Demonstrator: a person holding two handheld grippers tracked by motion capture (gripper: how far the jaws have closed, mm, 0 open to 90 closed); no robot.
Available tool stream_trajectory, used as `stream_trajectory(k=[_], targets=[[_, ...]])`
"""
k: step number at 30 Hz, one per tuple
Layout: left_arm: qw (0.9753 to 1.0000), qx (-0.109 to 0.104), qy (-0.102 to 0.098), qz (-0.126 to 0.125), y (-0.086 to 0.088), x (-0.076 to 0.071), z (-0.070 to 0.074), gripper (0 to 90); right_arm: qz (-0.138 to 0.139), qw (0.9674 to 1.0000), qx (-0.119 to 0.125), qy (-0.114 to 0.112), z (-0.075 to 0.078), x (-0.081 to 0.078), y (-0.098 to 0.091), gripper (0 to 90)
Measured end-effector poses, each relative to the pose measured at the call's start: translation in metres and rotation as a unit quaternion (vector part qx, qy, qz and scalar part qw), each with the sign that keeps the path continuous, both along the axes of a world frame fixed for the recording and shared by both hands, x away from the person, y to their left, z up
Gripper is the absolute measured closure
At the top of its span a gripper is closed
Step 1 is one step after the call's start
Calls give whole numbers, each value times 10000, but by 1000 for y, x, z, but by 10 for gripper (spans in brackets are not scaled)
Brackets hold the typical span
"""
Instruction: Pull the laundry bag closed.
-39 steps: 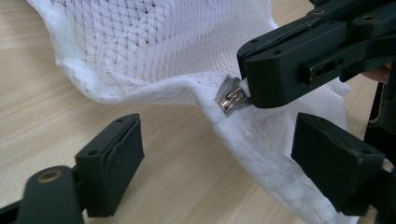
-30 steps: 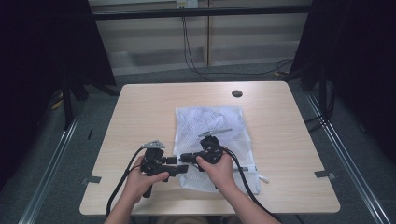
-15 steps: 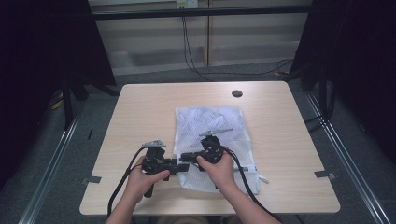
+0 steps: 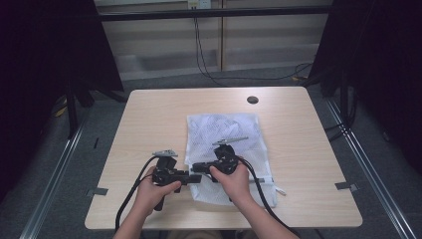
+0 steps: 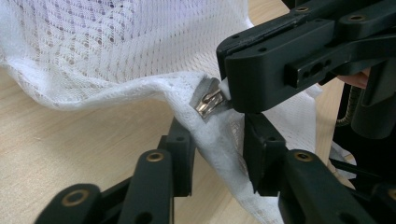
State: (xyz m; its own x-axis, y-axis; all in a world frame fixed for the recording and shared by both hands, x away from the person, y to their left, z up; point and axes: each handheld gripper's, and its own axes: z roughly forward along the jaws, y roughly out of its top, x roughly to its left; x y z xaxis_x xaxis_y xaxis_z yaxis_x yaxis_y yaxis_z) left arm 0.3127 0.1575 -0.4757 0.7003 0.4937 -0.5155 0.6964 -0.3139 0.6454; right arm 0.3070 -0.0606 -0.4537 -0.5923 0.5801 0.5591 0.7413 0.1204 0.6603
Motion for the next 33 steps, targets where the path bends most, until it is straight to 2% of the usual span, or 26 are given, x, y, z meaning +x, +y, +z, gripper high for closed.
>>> stream_trajectory(k=[4,14,33], targets=[[9999,-12,99,11,0,-1,1,741,-16,10000,31,6,1,0,0,873],[9998,73,185,-22,1,0,2,847,-13,10000,60,-23,-1,0,0,871],[9998,97,161,-63,1,0,4,862,76,10000,39,47,-3,1,2,865]])
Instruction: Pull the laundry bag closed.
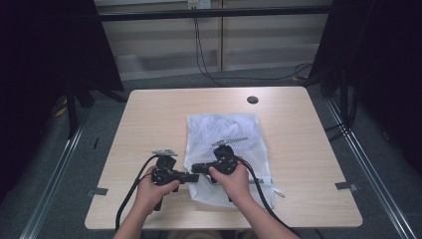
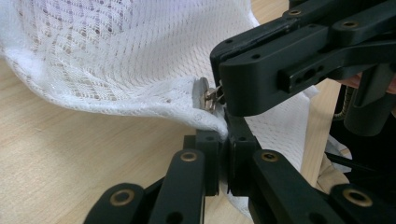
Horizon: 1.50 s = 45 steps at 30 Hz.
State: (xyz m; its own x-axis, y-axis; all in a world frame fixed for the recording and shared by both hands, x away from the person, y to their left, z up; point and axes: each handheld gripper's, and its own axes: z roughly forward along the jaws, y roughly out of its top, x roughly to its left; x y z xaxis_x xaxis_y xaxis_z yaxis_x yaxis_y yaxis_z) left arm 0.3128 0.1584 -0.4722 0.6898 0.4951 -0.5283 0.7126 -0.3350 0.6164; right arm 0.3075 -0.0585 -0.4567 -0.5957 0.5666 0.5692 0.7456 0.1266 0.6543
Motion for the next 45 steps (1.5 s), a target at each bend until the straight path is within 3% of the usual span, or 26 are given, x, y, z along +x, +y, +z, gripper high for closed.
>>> stream_trajectory(k=[20,37,45], targets=[[9998,-84,42,193,5,0,7,878,-154,9998,-153,-27,3,0,-5,876],[9995,-138,104,249,6,-1,7,878,-164,9998,-101,14,2,0,-15,875],[9995,-111,45,298,5,-1,8,879,-178,9997,-176,-2,2,0,-17,876]])
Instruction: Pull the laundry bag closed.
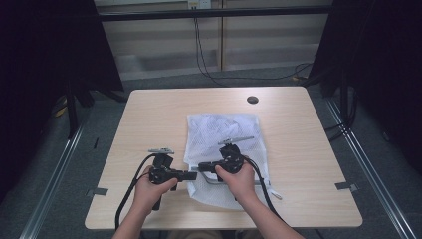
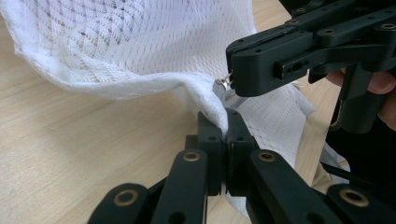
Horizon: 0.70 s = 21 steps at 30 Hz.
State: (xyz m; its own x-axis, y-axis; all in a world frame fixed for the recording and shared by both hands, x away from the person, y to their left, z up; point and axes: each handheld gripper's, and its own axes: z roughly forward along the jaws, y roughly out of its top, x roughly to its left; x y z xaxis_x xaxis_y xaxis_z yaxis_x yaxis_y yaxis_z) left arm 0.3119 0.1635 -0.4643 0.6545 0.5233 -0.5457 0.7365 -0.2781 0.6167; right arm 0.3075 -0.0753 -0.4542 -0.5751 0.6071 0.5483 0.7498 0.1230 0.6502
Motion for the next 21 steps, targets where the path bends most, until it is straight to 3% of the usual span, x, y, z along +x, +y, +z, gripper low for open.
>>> stream_trajectory(k=[15,19,21], targets=[[9999,10,104,86,-2,-2,1,881,5,10000,64,29,-1,0,-3,876],[9997,21,124,193,-1,-2,1,883,-14,10000,-17,14,-2,1,-4,876],[9997,-11,123,207,-1,-2,1,883,-41,9999,73,60,-3,2,-6,876]])
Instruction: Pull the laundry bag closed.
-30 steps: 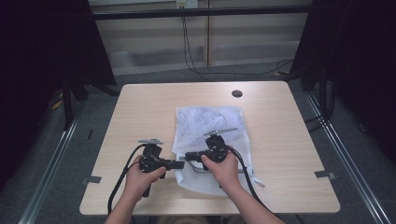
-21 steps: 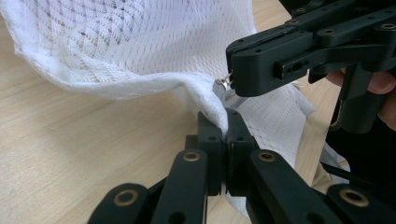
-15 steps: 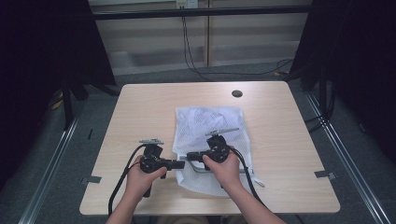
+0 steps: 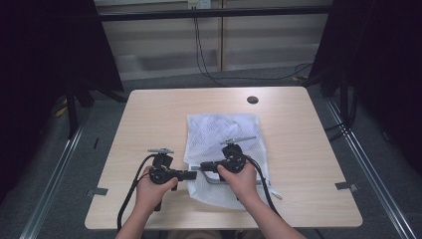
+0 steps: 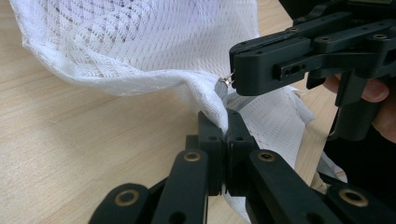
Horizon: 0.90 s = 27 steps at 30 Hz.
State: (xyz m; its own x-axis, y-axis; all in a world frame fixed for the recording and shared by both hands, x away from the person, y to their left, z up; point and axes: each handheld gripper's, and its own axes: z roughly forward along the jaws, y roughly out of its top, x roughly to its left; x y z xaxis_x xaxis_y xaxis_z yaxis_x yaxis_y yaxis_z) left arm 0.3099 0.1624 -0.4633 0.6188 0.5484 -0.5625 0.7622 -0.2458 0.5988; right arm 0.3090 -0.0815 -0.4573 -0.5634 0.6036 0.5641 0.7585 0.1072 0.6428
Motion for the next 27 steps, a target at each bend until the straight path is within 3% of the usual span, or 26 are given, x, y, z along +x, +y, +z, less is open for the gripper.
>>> stream_trajectory(k=[27], targets=[[9998,115,-129,44,-6,-1,1,885,-23,10000,-61,-28,1,1,-3,875]])
